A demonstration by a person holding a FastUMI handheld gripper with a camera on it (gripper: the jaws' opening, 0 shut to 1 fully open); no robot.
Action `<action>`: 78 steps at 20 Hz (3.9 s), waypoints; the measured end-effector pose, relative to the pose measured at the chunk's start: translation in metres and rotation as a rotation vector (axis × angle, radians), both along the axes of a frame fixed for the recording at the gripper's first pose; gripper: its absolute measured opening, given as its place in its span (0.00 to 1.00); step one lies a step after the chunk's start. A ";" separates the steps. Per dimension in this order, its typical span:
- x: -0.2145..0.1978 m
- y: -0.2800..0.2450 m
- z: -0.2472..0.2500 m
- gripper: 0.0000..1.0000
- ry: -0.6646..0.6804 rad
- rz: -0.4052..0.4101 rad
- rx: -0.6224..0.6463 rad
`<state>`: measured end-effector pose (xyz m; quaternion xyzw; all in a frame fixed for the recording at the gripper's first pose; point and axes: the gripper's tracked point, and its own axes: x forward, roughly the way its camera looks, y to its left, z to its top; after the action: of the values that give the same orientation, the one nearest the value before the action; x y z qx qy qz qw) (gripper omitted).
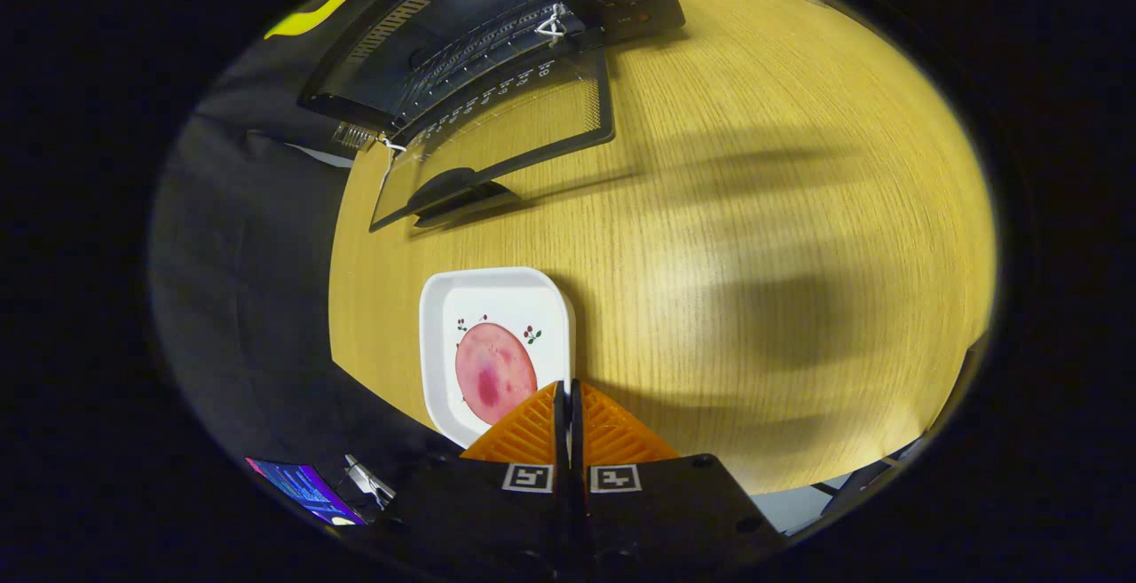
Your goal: Open the toaster oven, put the food inside, and close the toaster oven door.
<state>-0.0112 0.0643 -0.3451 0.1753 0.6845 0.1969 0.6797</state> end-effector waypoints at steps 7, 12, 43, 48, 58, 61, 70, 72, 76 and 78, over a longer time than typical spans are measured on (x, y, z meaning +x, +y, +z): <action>0.015 0.045 0.035 0.01 -0.047 -0.139 0.113; 0.041 0.076 0.056 0.02 -0.099 -0.264 0.155; 0.204 0.117 0.041 0.02 -0.205 -1.161 0.220; 0.220 0.116 0.036 0.02 -0.193 -1.247 0.227; 0.251 0.115 0.033 0.02 -0.192 -1.407 0.247; 0.256 0.113 0.031 0.02 -0.209 -1.432 0.221; 0.259 0.123 0.056 0.73 -0.255 -1.371 0.333; 0.250 0.123 0.059 0.98 -0.256 -1.329 0.319; 0.227 0.125 0.069 0.98 -0.275 -1.205 0.287; 0.214 0.127 0.077 0.98 -0.332 -1.076 0.241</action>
<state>0.2031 0.1913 -0.2685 0.5419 0.3557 -0.0751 0.7578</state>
